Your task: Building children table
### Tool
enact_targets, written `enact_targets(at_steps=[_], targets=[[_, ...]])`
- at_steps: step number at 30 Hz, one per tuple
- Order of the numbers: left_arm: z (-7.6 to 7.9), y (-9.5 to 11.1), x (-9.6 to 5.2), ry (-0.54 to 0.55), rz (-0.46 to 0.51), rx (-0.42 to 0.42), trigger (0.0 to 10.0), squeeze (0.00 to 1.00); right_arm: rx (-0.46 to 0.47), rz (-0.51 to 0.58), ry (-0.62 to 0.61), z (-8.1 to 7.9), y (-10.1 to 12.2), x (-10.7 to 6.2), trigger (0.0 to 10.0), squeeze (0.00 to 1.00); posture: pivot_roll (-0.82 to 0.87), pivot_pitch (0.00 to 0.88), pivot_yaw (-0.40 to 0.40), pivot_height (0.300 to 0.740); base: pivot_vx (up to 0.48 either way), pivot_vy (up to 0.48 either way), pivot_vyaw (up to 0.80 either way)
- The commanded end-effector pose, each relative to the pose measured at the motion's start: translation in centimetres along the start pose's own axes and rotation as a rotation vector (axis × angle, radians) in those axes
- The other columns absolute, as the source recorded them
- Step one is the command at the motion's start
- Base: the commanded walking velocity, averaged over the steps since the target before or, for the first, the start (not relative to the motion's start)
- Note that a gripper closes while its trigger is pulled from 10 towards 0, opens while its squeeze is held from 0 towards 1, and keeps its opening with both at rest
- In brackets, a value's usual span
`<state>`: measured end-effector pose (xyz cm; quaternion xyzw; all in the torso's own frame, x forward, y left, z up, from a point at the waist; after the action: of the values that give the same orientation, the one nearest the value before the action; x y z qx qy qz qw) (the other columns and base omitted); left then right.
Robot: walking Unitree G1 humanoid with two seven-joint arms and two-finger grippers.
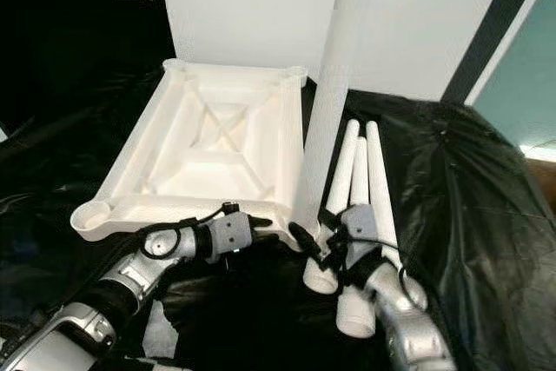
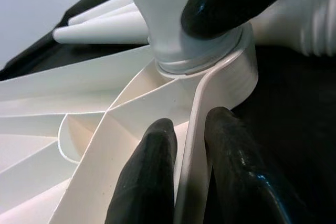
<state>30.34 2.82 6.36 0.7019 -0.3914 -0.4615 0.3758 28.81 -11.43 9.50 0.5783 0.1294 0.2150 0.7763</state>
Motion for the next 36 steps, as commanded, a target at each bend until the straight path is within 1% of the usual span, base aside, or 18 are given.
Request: enact_targets(at_steps=[1,2,6,10,11,12,16,17,19,20,22,23,29,30,32,33,34,36], targets=[[4.8,-3.2,0.2,-0.223,-0.129,-0.028,10.0,0.0,-0.039,-0.049,-0.199,2.2,-0.9,0.1,0.0,0.0,0.09,0.0,-0.059,0.74,0.0,0.0,0.0],[4.8,-3.2,0.2,-0.223,-0.129,-0.028,10.0,0.0,-0.039,-0.049,-0.199,2.2,-0.9,0.1,0.0,0.0,0.09,0.0,-0.059,0.74,0.0,0.0,0.0],[4.8,-3.3,0.1,-0.228,-0.135,-0.027,10.0,0.0,-0.065,-0.04,-0.287,3.2,-0.4,0.3,0.0,0.0,0.09,0.0,-0.056,0.74,0.0,0.0,0.0],[4.7,-3.4,0.0,-0.225,-0.137,-0.026,10.0,0.0,-0.056,-0.055,-0.277,2.7,-0.7,0.6,0.0,0.0,0.09,0.0,-0.056,0.74,0.0,0.0,0.0],[4.7,-3.4,0.0,-0.225,-0.137,-0.026,10.0,0.0,-0.051,-0.062,-0.272,2.4,-0.9,0.7,2.0,0.0,0.09,0.0,-0.056,0.74,0.0,0.0,0.0],[4.7,-3.4,0.0,-0.225,-0.136,-0.026,10.0,0.0,-0.05,-0.073,-0.262,2.0,-1.0,0.8,10.0,0.0,0.09,0.0,-0.056,0.74,0.0,0.0,0.0],[4.8,-3.3,0.1,-0.226,-0.136,-0.027,10.0,0.0,-0.044,-0.084,-0.243,1.7,-1.2,1.0,10.0,0.0,0.09,0.0,-0.057,0.74,0.0,0.0,0.0],[4.8,-3.4,0.1,-0.225,-0.136,-0.028,10.0,0.0,-0.039,-0.083,-0.237,1.7,-1.2,1.1,10.0,1.0,0.09,0.0,-0.057,0.74,0.0,0.0,0.0],[4.8,-3.4,0.1,-0.224,-0.136,-0.029,10.0,0.0,-0.031,-0.087,-0.208,1.5,-1.3,1.2,10.0,1.0,0.09,0.0,-0.057,0.74,0.0,0.0,0.0],[4.8,-3.4,0.1,-0.223,-0.136,-0.03,10.0,0.0,-0.022,-0.09,-0.159,1.2,-1.4,1.3,10.0,0.0,0.09,0.0,-0.057,0.74,0.0,0.0,0.0],[4.7,-3.4,0.1,-0.222,-0.137,-0.03,10.0,0.0,-0.014,-0.094,-0.064,0.9,-1.5,1.1,10.0,0.0,0.08,0.0,-0.056,0.74,0.0,0.0,0.0],[4.7,-3.4,0.1,-0.222,-0.137,-0.03,10.0,0.0,-0.014,-0.094,-0.064,0.9,-1.5,1.1,10.0,0.0,0.08,0.0,-0.056,0.74,0.0,0.0,0.0],[4.7,-3.3,0.3,-0.224,-0.136,-0.028,10.0,0.0,-0.054,-0.097,0.072,1.7,-1.3,0.5,10.0,0.0,0.07,0.0,-0.054,0.74,0.0,0.0,0.0],[4.7,-3.3,0.3,-0.224,-0.136,-0.027,10.0,0.0,-0.059,-0.09,0.114,2.0,-1.0,0.4,1.5,0.0,0.07,0.0,-0.053,0.74,0.0,0.0,0.0],[4.6,-3.3,0.3,-0.224,-0.136,-0.027,10.0,0.0,-0.06,-0.084,0.14,2.1,-0.7,0.4,1.5,0.0,0.07,0.0,-0.053,0.74,0.0,0.0,0.0],[4.6,-3.3,0.3,-0.224,-0.136,-0.026,10.0,0.0,-0.066,-0.078,0.183,2.1,-0.5,0.2,0.0,0.0,0.07,0.0,-0.052,0.74,0.0,0.0,0.0],[4.6,-3.3,0.3,-0.224,-0.136,-0.026,10.0,0.0,-0.066,-0.078,0.183,2.1,-0.5,0.2,0.0,0.0,0.07,0.0,-0.052,0.74,0.0,0.0,0.0],[4.6,-3.2,0.3,-0.224,-0.135,-0.024,10.0,0.0,-0.058,-0.086,0.258,1.6,-0.4,0.0,0.0,0.0,0.07,0.0,-0.052,0.74,0.0,0.0,0.0]])
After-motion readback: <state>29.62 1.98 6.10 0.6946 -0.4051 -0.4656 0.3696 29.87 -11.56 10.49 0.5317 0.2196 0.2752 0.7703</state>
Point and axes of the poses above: a point about 5 cm out from each wrist's last joint towards the gripper, its own x axis pointing out of the wrist towards the gripper, its own y axis along the axis of the wrist's last joint, z = x × y, the point moved 5 cm from there along x, pointing out of the wrist towards the gripper, and after that the axes turned 12 degrees about -x, right-handed, at the moved point
